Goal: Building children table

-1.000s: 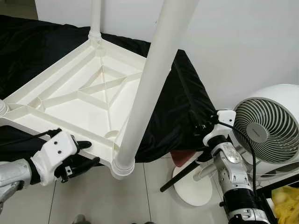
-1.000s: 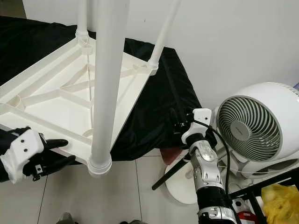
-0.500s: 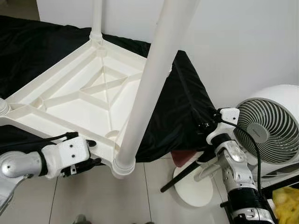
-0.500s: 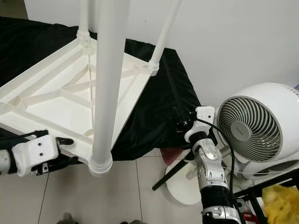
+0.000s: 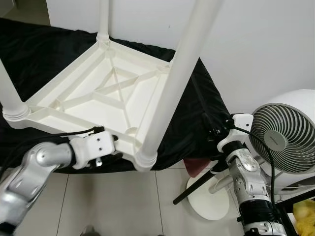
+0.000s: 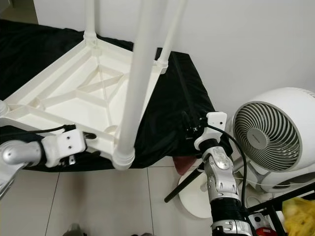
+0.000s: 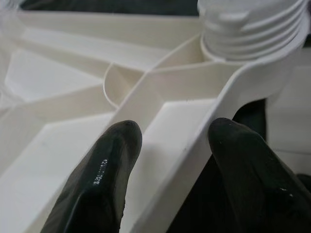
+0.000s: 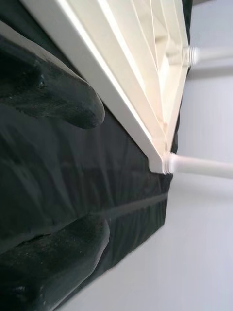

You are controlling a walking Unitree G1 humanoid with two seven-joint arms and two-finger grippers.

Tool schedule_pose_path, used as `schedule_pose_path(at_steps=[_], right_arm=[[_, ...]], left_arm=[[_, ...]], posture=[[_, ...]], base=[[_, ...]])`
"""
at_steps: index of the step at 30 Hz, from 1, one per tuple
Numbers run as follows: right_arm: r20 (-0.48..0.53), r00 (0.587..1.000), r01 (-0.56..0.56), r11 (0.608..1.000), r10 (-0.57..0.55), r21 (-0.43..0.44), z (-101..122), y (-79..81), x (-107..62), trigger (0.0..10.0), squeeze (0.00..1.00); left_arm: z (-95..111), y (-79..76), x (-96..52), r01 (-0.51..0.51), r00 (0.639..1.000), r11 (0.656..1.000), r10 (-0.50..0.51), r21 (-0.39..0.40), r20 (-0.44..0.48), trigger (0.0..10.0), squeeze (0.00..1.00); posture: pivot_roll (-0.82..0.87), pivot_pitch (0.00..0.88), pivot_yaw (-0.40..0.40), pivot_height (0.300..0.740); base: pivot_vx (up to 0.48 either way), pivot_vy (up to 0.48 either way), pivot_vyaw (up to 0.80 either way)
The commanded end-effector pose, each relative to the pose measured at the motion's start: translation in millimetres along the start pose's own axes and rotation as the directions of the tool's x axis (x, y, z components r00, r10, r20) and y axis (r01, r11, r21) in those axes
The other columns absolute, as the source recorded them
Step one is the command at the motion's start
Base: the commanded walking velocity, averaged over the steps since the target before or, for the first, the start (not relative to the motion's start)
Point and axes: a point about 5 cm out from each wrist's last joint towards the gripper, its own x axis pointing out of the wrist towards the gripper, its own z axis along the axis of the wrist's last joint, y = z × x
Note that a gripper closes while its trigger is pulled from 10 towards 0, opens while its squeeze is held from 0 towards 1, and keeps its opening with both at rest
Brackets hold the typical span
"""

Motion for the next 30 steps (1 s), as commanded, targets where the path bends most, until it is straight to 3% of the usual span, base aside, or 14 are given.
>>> schedule_pose_path(at_steps=[1,4,12,13,15,19,22,27,28,30], right_arm=[[-0.023,0.999,0.025,1.000,-0.025,-0.003,-3.2,-5.5,-5.1,10.0,0.00],[-0.030,0.999,0.021,1.000,-0.021,0.004,-4.9,-3.6,-6.3,10.0,0.00],[-0.036,0.999,0.019,1.000,-0.019,0.001,-6.5,-2.1,-7.6,10.0,0.00],[-0.042,0.999,0.017,1.000,-0.018,-0.013,-7.7,-2.0,-9.6,10.0,0.00],[-0.043,0.999,0.018,1.000,-0.019,-0.015,-7.8,-2.1,-10.1,10.0,0.00],[-0.040,0.999,-0.008,0.999,0.006,-0.052,-6.4,-4.6,-14.1,10.0,0.00],[-0.066,0.997,-0.039,0.998,0.035,-0.057,-8.2,-7.2,-16.9,10.0,0.00],[-0.093,0.992,-0.093,0.993,0.085,-0.077,-11.4,-8.5,-20.2,10.0,0.02],[-0.100,0.985,-0.146,0.987,0.139,-0.063,-12.4,-4.8,-22.0,10.0,1.00],[-0.104,0.979,-0.183,0.982,0.177,-0.050,-13.1,-2.2,-23.4,10.0,1.00]], left_arm=[[3.3,9.3,10.0,-0.098,0.995,0.995,0.097,0.023,0.018,10.0,0.00],[3.7,15.2,22.2,-0.125,0.992,0.992,0.125,0.012,0.030,10.0,0.00],[5.3,20.8,31.8,-0.174,0.983,0.985,0.174,-0.010,0.057,10.0,0.00],[8.0,18.2,33.7,-0.193,0.975,0.979,0.199,-0.068,0.103,10.0,0.00],[8.3,18.1,34.4,-0.196,0.972,0.977,0.204,-0.082,0.113,10.0,0.00],[19.4,13.6,26.9,-0.201,0.940,0.957,0.248,-0.209,0.234,10.0,0.00],[25.2,6.9,18.5,-0.228,0.910,0.941,0.298,-0.251,0.289,10.0,0.00],[23.0,-6.4,15.1,-0.280,0.903,0.912,0.356,-0.299,0.240,10.0,0.00],[22.9,-7.7,12.8,-0.300,0.893,0.901,0.381,-0.313,0.239,10.0,0.00],[23.1,-8.2,11.1,-0.313,0.885,0.894,0.397,-0.321,0.243,10.0,0.00]], posture=[[0.04,0.082,-0.181,0.740],[0.03,0.080,-0.180,0.740],[0.02,0.079,-0.177,0.740],[0.02,0.077,-0.171,0.740],[0.02,0.076,-0.170,0.740],[0.02,0.071,-0.166,0.740],[0.03,0.065,-0.170,0.740],[0.03,0.059,-0.174,0.740],[0.04,0.051,-0.170,0.740],[0.04,0.049,-0.169,0.740]], base=[[0.000,0.000,0.00],[0.000,0.000,0.00],[0.000,0.000,0.00],[0.000,0.000,0.00],[0.000,0.000,0.00],[0.000,0.000,0.00],[0.000,0.000,0.00],[0.000,0.000,0.00],[0.000,0.000,0.00],[0.000,0.000,0.00]])
